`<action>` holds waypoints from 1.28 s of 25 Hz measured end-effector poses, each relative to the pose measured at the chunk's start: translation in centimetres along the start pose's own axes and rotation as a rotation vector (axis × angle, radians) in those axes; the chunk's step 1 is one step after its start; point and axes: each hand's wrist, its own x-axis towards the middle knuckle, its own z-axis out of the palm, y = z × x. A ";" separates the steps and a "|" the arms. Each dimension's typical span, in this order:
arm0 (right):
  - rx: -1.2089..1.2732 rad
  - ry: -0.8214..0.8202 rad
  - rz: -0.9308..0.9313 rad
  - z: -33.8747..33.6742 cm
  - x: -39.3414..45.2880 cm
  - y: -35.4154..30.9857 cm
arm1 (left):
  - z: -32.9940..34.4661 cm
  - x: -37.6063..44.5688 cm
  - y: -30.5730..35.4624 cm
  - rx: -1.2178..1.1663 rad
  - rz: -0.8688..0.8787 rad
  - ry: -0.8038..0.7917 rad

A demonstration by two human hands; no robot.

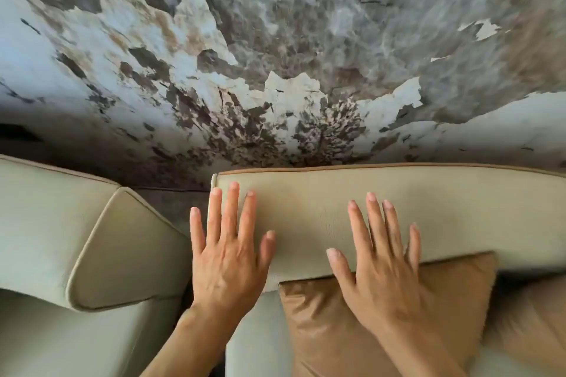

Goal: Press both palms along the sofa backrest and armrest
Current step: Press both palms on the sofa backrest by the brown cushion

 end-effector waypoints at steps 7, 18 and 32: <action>0.090 0.098 -0.048 5.7 2.3 0.6 | 4.5 0.3 -0.5 0.094 0.032 0.239; 0.063 0.322 -0.043 8.8 3.8 0.6 | 5.7 1.5 -0.6 0.161 0.041 0.325; 0.026 0.377 0.004 10.1 8.7 1.2 | 6.3 7.4 -0.4 0.149 0.071 0.310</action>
